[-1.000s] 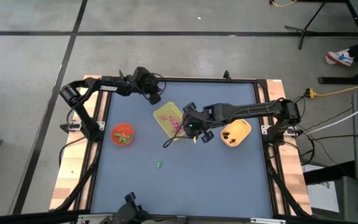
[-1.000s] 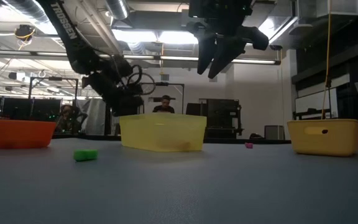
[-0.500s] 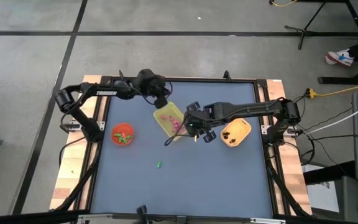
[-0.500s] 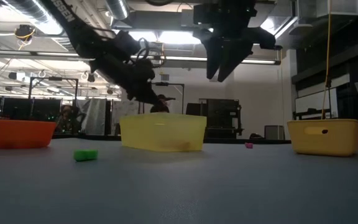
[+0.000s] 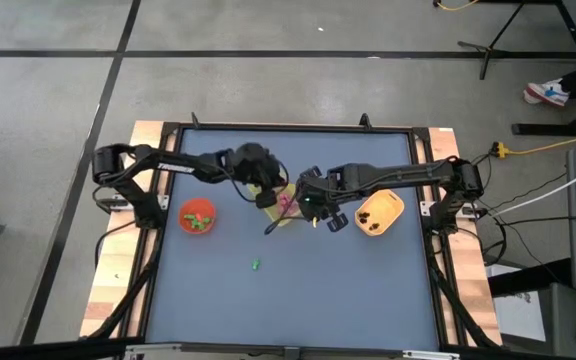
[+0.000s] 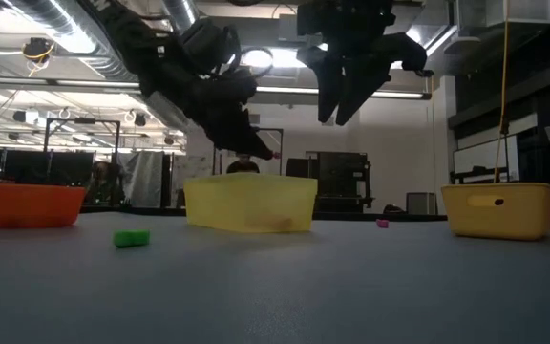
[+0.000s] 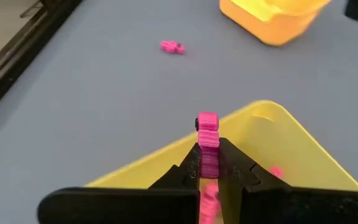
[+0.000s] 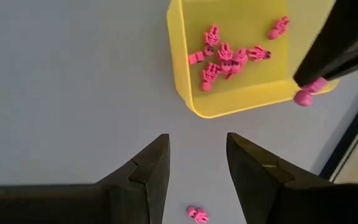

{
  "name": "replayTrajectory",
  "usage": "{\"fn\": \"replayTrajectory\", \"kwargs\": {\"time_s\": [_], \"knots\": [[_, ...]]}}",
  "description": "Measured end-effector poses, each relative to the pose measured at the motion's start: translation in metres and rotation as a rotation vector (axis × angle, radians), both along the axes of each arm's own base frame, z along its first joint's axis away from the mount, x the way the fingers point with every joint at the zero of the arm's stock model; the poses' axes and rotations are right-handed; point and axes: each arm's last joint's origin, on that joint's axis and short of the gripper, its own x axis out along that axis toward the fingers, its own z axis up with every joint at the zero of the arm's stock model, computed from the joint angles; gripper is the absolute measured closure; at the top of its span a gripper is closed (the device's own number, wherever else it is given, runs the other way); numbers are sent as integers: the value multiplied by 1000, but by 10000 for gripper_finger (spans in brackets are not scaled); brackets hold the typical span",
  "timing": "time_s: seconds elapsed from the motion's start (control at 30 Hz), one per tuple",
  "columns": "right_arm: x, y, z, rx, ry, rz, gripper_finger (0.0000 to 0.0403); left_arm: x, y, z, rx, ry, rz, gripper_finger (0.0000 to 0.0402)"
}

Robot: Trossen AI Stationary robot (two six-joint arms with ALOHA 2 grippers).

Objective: Sort Halloween decoration
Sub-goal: Put the pink skeleton toy into the yellow bin

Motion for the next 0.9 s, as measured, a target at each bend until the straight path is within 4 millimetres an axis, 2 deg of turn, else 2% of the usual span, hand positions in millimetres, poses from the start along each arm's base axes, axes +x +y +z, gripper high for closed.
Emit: {"fn": "replayTrajectory", "kwargs": {"time_s": [0.17,0.37,0.9], "knots": [[0,0,0,1,-1,1,246,2,-18,-5,31,77,8,391],[0,0,0,1,-1,1,246,-2,-29,-13,64,192,36,391],[0,0,0,0,-3,1,246,-5,-30,-15,88,231,65,391]]}}
